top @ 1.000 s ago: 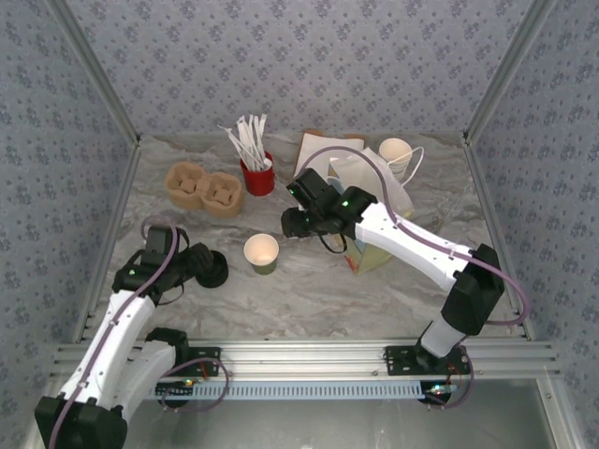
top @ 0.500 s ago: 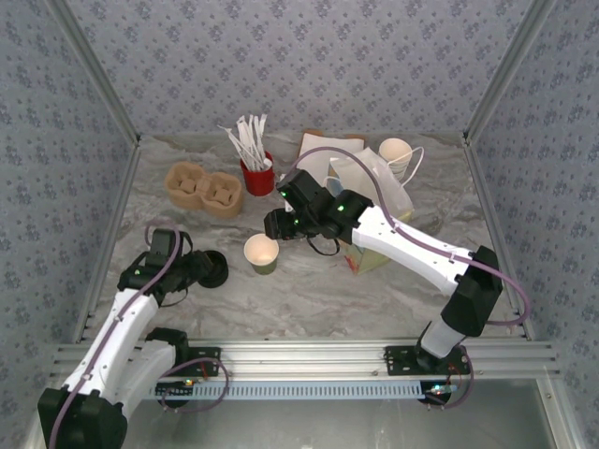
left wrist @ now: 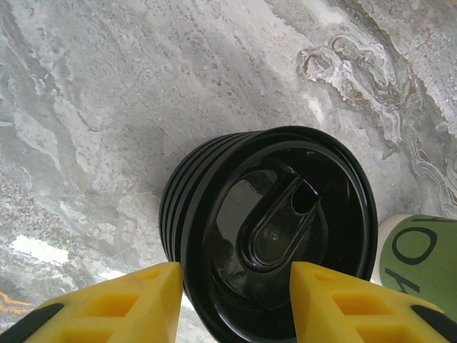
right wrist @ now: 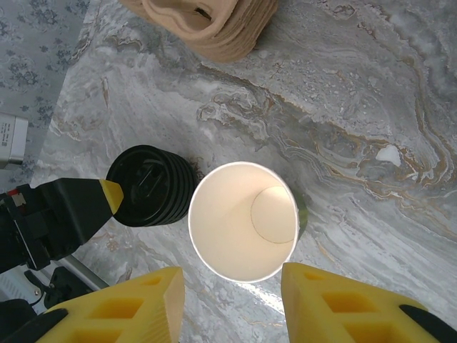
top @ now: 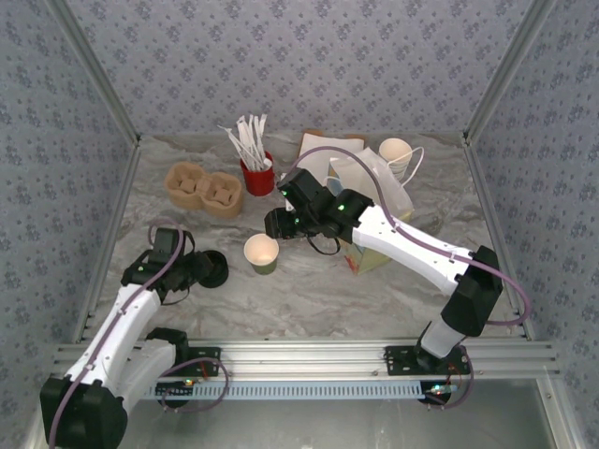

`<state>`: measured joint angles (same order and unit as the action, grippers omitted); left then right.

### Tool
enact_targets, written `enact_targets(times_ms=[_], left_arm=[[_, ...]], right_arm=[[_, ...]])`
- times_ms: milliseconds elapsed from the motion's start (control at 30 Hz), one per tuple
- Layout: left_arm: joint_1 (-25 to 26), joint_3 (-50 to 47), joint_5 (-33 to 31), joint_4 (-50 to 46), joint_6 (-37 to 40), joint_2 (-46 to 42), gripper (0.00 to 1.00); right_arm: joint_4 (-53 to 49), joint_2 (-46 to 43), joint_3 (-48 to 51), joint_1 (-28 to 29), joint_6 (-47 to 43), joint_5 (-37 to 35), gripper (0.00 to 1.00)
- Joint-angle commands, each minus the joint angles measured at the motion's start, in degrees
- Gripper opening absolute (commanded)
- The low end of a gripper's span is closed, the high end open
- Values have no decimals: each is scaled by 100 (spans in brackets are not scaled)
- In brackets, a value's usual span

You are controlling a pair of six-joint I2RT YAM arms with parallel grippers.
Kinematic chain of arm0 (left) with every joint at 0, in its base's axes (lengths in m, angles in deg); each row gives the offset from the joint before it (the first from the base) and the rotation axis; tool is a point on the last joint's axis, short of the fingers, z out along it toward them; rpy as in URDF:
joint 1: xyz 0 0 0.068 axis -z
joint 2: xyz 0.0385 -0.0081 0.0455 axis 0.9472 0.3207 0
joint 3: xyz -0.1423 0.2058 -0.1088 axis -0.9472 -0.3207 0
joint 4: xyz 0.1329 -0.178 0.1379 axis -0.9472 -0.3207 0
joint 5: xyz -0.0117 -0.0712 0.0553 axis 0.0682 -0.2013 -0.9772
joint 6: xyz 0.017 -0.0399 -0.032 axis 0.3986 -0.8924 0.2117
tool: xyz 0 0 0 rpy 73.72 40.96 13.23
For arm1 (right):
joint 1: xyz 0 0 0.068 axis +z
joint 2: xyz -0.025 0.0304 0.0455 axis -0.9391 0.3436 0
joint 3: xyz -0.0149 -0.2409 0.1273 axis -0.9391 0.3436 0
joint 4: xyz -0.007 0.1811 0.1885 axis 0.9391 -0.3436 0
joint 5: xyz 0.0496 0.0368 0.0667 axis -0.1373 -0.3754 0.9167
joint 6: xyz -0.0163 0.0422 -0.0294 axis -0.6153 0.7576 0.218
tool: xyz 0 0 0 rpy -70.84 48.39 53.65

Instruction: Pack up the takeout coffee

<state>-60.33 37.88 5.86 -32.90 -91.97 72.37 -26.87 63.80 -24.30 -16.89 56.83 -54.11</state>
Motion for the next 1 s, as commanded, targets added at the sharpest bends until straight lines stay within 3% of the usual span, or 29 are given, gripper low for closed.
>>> enact_targets(times_ms=[0, 967], left_arm=[[-42, -50, -1, 76, 57, 14, 45], [-81, -219, -45, 470, 174, -286, 18]], right_arm=[[10, 13, -116, -25, 71, 39, 43], [203, -201, 61, -115, 115, 310, 42]])
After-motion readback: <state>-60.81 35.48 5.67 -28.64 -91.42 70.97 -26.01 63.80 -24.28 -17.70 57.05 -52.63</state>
